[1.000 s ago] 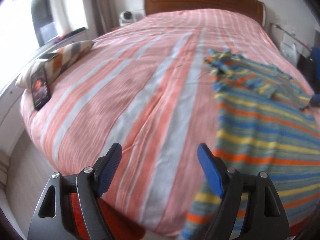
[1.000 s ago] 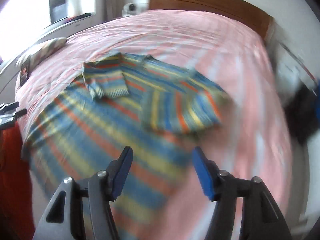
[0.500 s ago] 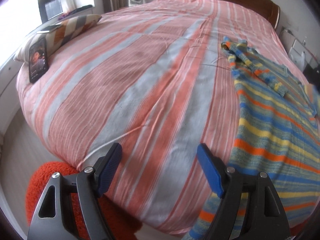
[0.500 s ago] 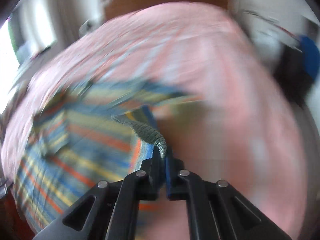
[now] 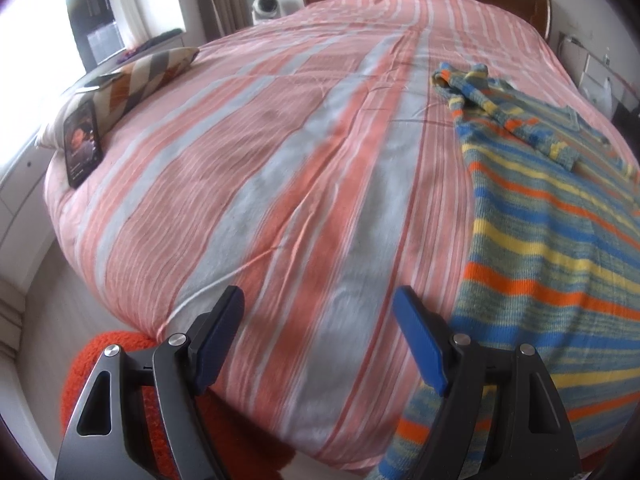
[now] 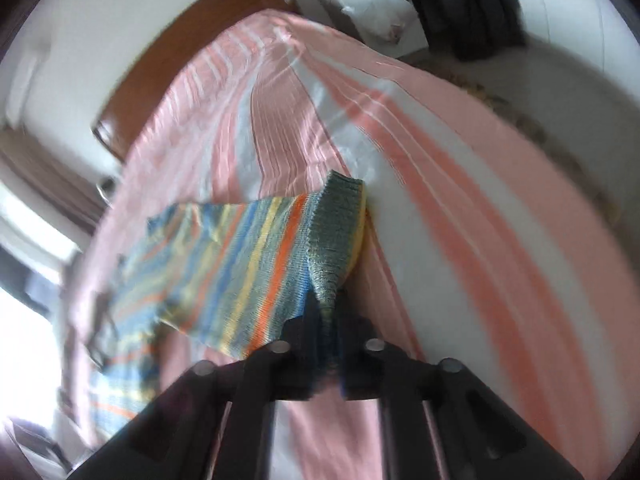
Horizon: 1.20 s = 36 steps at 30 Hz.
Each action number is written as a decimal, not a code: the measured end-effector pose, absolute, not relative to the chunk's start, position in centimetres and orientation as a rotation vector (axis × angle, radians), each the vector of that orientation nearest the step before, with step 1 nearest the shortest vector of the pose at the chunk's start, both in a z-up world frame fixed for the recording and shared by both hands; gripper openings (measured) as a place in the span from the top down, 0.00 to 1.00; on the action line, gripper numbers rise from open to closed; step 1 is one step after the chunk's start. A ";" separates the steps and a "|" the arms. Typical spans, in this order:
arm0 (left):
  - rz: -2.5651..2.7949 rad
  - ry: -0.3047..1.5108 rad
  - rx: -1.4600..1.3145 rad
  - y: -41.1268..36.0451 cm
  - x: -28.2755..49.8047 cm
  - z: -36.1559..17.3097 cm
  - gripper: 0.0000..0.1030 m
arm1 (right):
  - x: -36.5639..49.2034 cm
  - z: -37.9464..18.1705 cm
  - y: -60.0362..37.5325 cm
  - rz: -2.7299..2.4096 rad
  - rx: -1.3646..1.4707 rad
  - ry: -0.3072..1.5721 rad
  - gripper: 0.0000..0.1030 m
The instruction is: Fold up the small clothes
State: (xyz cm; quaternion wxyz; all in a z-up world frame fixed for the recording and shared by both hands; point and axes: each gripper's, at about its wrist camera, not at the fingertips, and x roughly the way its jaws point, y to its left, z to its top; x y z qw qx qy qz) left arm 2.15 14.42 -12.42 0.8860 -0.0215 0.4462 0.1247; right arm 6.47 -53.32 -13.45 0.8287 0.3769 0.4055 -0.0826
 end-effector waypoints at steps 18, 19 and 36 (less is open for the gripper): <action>0.275 0.951 0.026 14.2 2.3 -11.9 0.20 | 6.2 -14.6 -54.4 -0.364 0.693 0.908 1.00; 0.257 0.953 0.041 13.9 2.2 -11.2 0.20 | 5.6 -14.4 -54.7 -0.351 0.703 0.894 1.00; -0.295 1.022 0.586 -7.0 19.5 -11.5 0.36 | -5.5 -9.1 -44.0 -0.290 0.487 0.767 0.32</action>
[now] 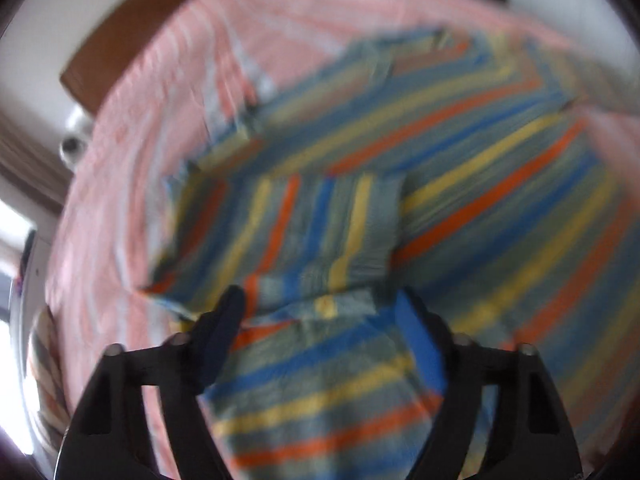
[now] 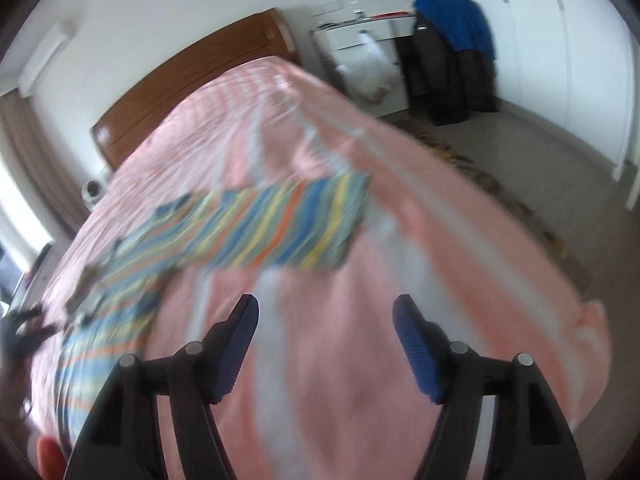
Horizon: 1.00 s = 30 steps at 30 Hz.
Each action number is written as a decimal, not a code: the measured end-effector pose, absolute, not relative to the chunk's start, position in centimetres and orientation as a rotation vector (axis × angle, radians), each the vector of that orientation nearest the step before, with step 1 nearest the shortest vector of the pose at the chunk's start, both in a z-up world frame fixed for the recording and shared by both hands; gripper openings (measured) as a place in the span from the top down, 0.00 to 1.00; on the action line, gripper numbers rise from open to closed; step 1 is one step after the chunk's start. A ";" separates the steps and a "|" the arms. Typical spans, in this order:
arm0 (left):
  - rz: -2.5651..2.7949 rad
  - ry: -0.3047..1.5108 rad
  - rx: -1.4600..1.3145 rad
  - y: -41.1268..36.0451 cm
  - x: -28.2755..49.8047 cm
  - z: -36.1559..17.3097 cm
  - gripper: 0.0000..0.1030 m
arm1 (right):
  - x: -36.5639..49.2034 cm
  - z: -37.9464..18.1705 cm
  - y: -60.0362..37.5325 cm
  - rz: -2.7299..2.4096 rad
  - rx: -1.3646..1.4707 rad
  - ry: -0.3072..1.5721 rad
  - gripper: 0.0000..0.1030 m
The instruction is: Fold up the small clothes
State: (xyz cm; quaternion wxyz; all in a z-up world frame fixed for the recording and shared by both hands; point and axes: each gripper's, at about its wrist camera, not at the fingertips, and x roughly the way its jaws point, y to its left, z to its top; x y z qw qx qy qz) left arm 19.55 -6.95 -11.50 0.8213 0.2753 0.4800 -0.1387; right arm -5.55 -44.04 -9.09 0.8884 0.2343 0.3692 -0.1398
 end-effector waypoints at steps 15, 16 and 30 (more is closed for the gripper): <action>0.526 0.955 -0.091 19.9 23.3 -6.9 0.95 | -5.6 -12.1 -39.4 -0.204 0.379 0.782 0.32; 0.577 0.970 -0.090 21.4 23.1 -7.9 0.95 | -5.5 -12.2 -39.4 -0.207 0.378 0.780 0.32; 0.635 1.050 -0.078 24.6 23.5 -12.6 0.96 | -4.7 -13.3 -38.3 -0.239 0.296 0.819 0.28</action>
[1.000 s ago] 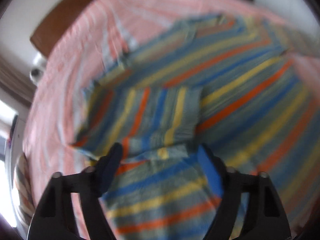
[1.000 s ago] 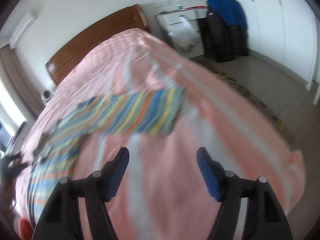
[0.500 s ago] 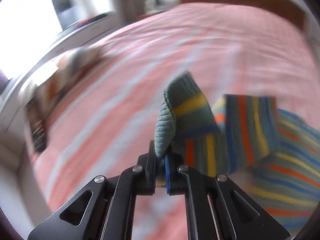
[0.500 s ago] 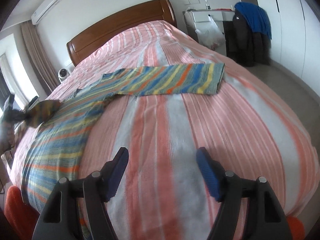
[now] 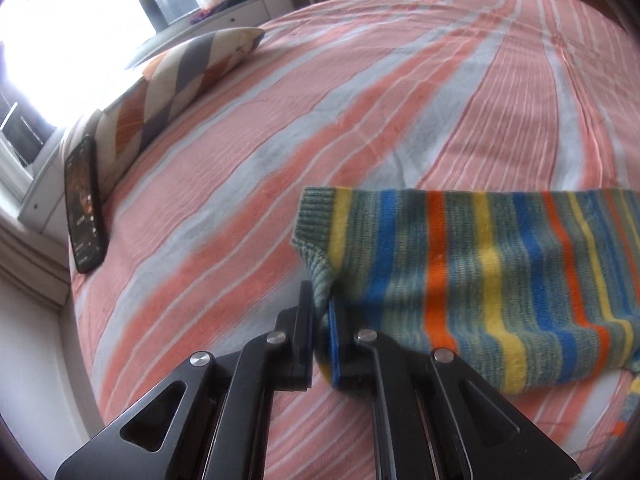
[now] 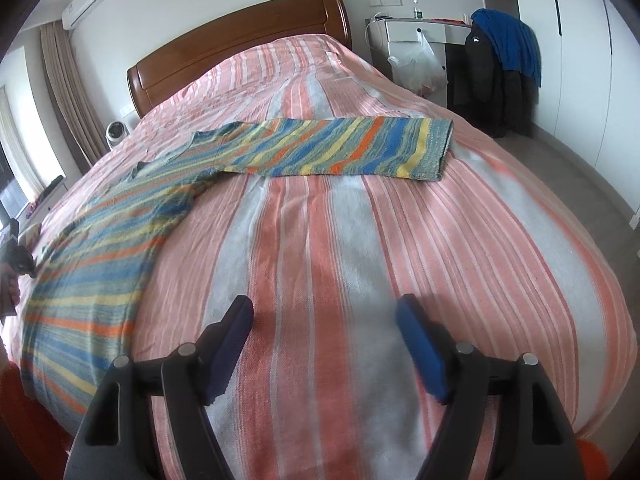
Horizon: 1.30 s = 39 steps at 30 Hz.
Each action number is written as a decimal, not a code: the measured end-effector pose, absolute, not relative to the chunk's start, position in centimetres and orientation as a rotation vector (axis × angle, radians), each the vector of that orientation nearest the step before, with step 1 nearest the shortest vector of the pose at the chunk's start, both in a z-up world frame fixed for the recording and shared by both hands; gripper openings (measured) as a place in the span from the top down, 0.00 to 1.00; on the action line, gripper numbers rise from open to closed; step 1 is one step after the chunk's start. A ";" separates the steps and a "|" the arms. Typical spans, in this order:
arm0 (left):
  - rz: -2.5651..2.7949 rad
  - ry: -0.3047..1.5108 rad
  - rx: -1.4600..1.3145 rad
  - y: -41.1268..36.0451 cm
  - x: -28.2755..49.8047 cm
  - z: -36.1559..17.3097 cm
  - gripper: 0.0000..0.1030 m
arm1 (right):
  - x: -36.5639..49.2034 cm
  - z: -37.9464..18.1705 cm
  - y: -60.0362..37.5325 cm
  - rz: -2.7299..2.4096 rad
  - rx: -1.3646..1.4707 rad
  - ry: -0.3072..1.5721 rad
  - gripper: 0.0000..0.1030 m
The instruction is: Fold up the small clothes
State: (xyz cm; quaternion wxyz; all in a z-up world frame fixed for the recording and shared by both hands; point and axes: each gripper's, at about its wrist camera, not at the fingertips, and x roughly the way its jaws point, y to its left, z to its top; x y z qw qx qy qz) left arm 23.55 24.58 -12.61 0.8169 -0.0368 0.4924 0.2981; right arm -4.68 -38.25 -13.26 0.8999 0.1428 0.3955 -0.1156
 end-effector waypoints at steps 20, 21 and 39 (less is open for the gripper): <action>-0.151 1.131 -0.112 15.2 3.9 -9.7 0.26 | -7.0 -10.1 -33.8 0.251 0.484 0.984 0.23; -0.163 1.150 -0.097 14.6 3.2 -10.3 0.26 | -7.4 -10.2 -32.5 0.308 0.474 1.028 0.23; -0.267 1.246 0.043 10.8 -1.5 -13.2 0.98 | -8.0 -10.7 -26.2 0.325 0.251 1.218 0.96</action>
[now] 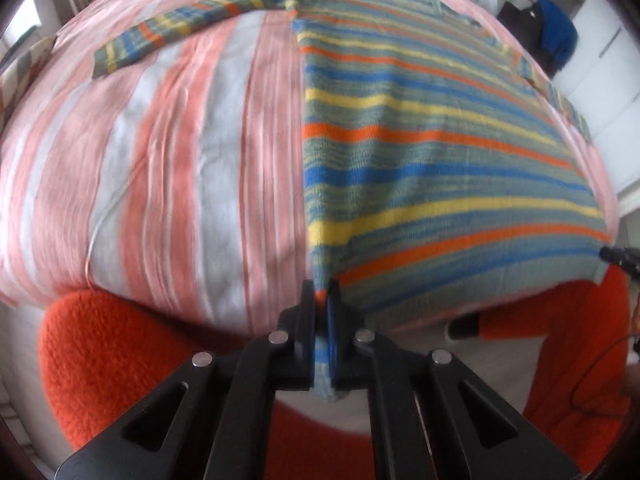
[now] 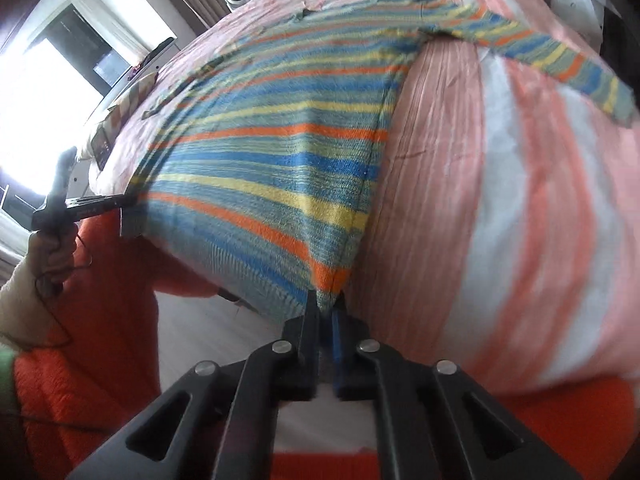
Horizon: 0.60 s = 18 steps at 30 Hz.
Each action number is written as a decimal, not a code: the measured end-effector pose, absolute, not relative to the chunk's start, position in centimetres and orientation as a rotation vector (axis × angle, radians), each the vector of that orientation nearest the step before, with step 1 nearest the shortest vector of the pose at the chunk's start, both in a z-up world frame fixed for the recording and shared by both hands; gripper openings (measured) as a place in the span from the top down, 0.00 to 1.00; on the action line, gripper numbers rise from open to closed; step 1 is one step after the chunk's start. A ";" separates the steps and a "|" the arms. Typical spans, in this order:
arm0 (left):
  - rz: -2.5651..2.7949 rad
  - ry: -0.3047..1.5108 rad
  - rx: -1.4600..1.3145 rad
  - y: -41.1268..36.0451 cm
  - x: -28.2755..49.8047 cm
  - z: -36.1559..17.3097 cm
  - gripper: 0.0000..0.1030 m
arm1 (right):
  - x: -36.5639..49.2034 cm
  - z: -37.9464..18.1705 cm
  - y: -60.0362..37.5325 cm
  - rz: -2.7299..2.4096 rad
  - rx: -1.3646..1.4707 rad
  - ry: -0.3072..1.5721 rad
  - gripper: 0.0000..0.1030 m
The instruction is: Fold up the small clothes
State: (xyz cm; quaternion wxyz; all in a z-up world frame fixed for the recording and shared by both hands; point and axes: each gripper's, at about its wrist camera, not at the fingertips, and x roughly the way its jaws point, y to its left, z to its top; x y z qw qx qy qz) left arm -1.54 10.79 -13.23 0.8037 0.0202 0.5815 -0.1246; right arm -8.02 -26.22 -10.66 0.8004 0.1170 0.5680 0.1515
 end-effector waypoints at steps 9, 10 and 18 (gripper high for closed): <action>-0.190 1.217 0.055 9.5 -0.3 -13.5 0.69 | -6.7 -14.7 -26.8 0.257 0.313 1.252 0.88; -0.181 1.196 0.046 9.9 -0.4 -12.9 0.61 | -6.8 -14.3 -26.8 0.239 0.292 1.248 0.72; -0.086 0.922 -0.016 13.4 2.7 -5.9 0.09 | -7.8 -9.2 -30.9 0.037 0.206 1.056 0.40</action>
